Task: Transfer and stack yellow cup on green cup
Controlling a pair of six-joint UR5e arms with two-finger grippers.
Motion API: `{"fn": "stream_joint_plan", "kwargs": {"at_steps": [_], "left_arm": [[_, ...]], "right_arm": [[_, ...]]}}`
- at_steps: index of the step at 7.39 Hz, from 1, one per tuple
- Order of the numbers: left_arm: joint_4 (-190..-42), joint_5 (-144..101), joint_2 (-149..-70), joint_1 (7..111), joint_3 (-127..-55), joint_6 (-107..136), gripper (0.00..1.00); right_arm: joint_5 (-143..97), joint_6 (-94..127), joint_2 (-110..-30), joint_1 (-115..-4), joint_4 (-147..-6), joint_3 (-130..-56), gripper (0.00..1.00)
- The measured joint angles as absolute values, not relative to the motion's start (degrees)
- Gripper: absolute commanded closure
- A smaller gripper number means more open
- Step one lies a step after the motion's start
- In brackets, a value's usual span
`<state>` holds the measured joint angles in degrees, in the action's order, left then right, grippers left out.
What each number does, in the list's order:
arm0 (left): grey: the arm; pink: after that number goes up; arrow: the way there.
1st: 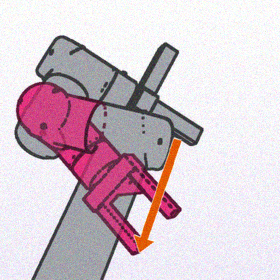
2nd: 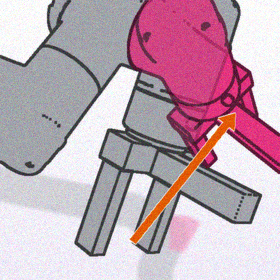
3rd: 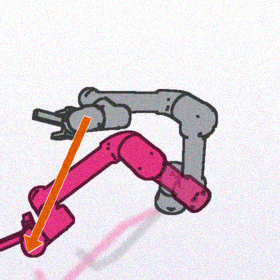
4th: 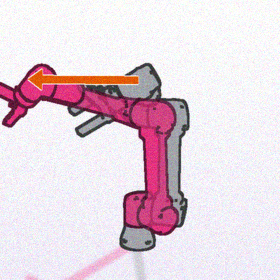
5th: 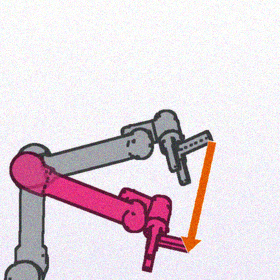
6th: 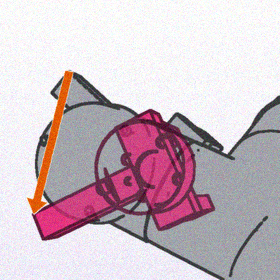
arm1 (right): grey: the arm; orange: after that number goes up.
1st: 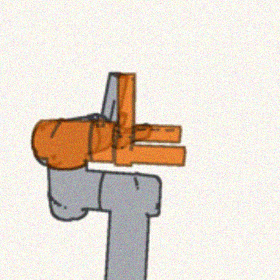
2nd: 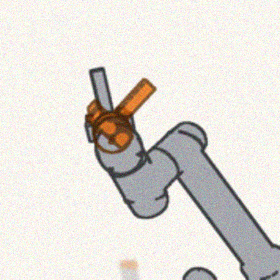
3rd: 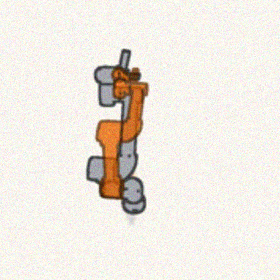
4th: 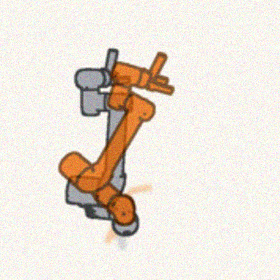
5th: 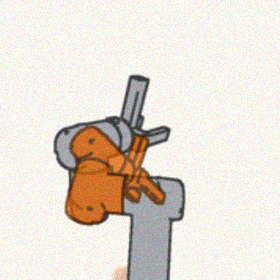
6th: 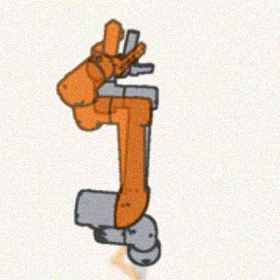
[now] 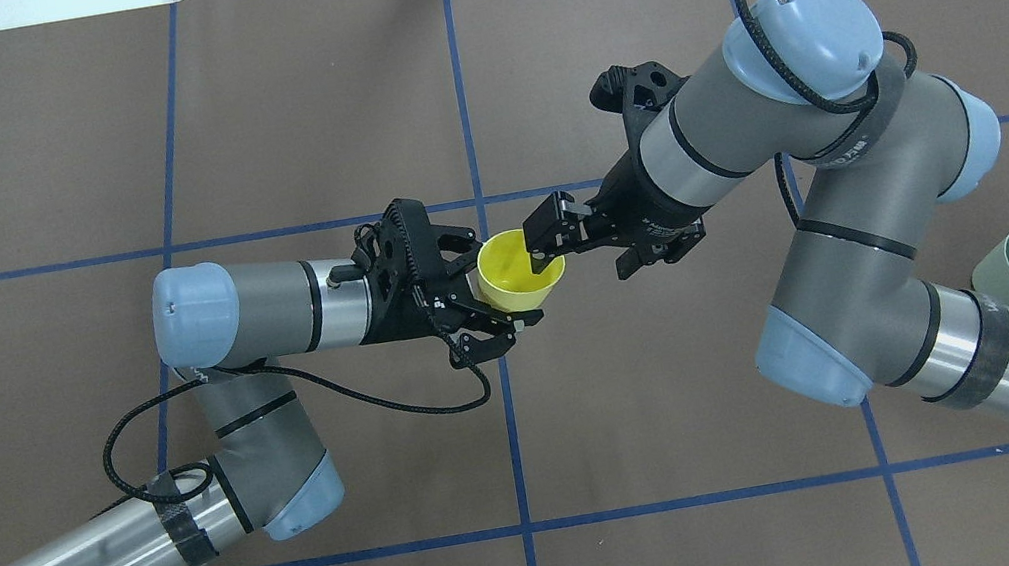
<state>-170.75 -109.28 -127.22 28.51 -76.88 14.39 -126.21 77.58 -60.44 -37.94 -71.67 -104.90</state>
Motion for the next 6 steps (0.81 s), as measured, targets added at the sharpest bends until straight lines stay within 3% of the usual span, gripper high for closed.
{"fn": "stream_joint_plan", "kwargs": {"at_steps": [4, 5, 6], "left_arm": [[-170.6, -109.1, -127.6, 27.4, -77.6, 15.5, 1.00], [-170.6, -109.1, -127.7, 27.1, -77.6, 15.6, 1.00], [-170.6, -109.0, -127.8, 26.7, -77.6, 15.6, 1.00]], "right_arm": [[-126.2, 77.6, -60.4, -37.2, -71.6, -104.6, 0.21], [-126.2, 77.6, -60.3, -37.0, -71.6, -104.6, 0.33], [-126.2, 77.6, -60.3, -36.9, -71.5, -104.7, 0.53]]}}
